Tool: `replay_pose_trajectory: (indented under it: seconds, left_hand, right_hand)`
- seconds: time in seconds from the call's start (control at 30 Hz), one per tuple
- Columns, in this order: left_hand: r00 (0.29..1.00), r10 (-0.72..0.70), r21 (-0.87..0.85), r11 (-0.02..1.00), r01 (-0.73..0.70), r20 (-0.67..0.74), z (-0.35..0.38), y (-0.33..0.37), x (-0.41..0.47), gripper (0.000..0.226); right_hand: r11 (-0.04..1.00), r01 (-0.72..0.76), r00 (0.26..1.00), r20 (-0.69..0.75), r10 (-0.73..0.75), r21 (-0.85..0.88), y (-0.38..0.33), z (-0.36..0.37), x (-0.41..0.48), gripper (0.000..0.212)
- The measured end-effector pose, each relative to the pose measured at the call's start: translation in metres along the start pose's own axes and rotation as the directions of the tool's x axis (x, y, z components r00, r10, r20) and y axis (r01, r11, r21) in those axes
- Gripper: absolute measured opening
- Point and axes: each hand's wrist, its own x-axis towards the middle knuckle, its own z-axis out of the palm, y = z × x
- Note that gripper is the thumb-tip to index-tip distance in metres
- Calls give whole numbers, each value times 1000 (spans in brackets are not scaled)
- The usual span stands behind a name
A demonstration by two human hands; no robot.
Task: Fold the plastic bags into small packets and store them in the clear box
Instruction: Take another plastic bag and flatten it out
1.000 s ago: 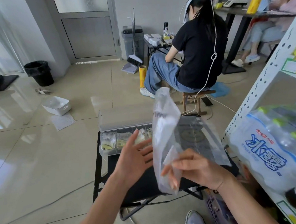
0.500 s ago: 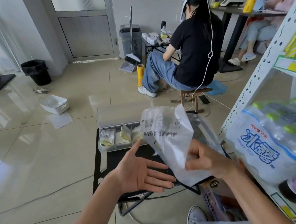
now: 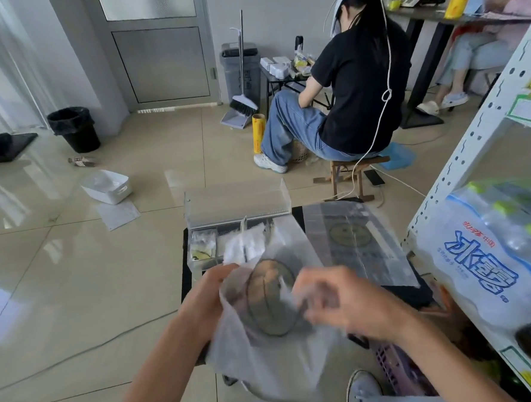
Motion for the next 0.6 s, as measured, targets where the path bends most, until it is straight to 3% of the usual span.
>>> replay_pose_trajectory:
  seconds: [0.03, 0.07, 0.1, 0.13, 0.17, 0.2, 0.23, 0.27, 0.3, 0.37, 0.47, 0.6]
  left_hand:
    - [1000, 30, -18, 999, -30, -10, 3, 2, -6, 33]
    - [998, 70, -30, 997, -70, 4, 4, 0, -11, 21]
    - [995, 103, -31, 994, -104, -5, 7, 2, -16, 19]
    - [989, 145, -48, 988, -144, 2, 10, 2, -22, 19]
    - [980, 197, -52, 979, -197, -12, 9, 2, -24, 19]
    - [971, 238, -59, 969, -240, -32, 6, -1, -23, 16]
    - [966, 251, -53, 966, -255, -66, 10, 0, -26, 14]
    - [965, 253, -55, 965, -257, -76, 10, -1, -28, 9]
    - [965, 246, -47, 967, -251, -91, 12, -1, -30, 6]
    - [968, 236, -22, 971, -238, -81, 13, -1, -34, 30]
    - [985, 170, -73, 983, -169, 13, 11, 9, -46, 37]
    - [990, 143, -200, 970, -141, -7, -4, 29, -60, 42]
  right_hand:
    - [995, -4, 966, -257, 29, 99, 14, -2, 4, 24]
    - [980, 5, 864, -494, 96, 198, 26, -4, 10, 26]
    - [940, 15, 746, -629, 217, 342, 40, -5, 16, 34]
    - [845, 35, 671, -639, 376, 534, 50, -6, 22, 51]
    - [697, 25, 669, -530, 521, 717, 61, -6, 29, 70]
    - [537, -44, 722, -344, 600, 842, 69, -4, 33, 85]
    - [395, -140, 788, -139, 599, 908, 70, 0, 35, 91]
    - [318, -224, 824, 5, 566, 921, 66, 5, 35, 88]
    - [322, -244, 852, 44, 521, 915, 62, 9, 35, 81]
    - [488, -170, 884, -87, 459, 856, 58, 9, 40, 57]
    - [669, -106, 842, -292, 454, 736, 62, 3, 47, 24]
    - [656, -59, 900, -244, 361, 752, 70, -6, 43, 21]
